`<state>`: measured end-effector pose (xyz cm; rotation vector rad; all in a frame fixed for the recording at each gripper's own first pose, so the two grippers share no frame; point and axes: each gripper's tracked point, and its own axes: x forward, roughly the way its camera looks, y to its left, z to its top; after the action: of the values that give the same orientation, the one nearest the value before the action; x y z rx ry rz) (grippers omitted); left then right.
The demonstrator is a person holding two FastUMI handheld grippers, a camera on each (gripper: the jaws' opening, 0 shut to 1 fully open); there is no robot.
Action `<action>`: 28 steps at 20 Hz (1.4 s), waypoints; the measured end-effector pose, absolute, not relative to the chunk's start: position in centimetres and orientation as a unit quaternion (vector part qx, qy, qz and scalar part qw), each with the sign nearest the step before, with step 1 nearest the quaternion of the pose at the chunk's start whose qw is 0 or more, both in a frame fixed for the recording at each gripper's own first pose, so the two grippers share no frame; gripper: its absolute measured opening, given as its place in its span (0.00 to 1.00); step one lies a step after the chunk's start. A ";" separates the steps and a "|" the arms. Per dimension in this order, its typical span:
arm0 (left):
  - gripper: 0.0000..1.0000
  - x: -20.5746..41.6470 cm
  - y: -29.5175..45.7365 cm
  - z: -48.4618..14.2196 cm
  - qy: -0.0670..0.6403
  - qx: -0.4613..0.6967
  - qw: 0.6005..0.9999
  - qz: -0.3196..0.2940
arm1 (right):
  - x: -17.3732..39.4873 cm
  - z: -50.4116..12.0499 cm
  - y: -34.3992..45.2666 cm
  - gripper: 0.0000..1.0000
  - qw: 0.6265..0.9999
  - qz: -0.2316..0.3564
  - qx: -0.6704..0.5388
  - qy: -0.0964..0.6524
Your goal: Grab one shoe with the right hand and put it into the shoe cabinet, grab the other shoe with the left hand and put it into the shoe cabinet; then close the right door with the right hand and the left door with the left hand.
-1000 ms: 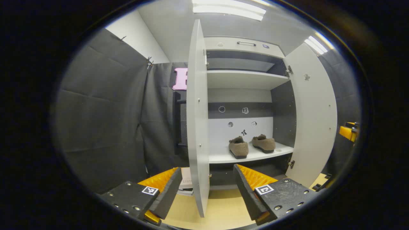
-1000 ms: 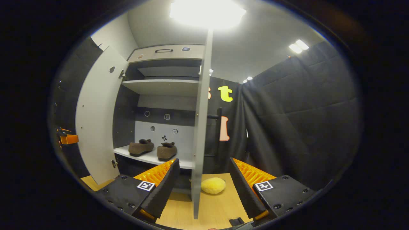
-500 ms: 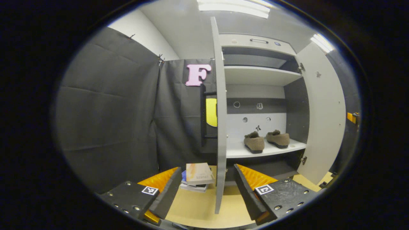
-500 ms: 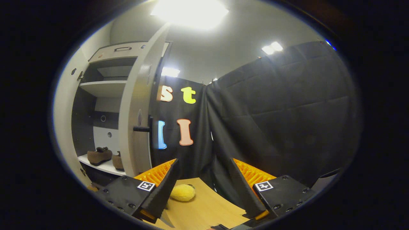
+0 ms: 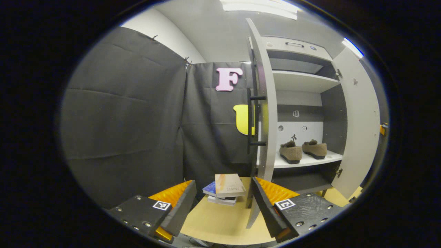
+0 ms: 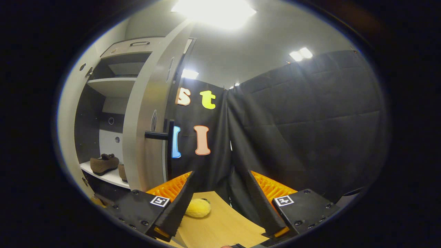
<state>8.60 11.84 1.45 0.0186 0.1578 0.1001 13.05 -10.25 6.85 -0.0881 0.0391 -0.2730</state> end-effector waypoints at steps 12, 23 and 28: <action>0.94 8.8 11.5 0.8 0.080 -0.011 0.996 0.045 | 13.3 6.9 -1.1 0.92 0.999 -0.024 -0.048 0.002; 0.99 6.7 14.9 0.4 0.090 -0.003 0.993 0.081 | 16.4 7.0 9.3 0.92 0.995 0.081 -0.057 -0.016; 0.99 5.7 16.3 1.1 0.086 -0.001 0.991 0.100 | 17.8 6.9 11.0 0.92 0.994 0.078 -0.074 -0.029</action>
<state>5.71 16.28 1.06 -0.0016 0.1731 0.2012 17.78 11.01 6.91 -0.1491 -0.0590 0.1570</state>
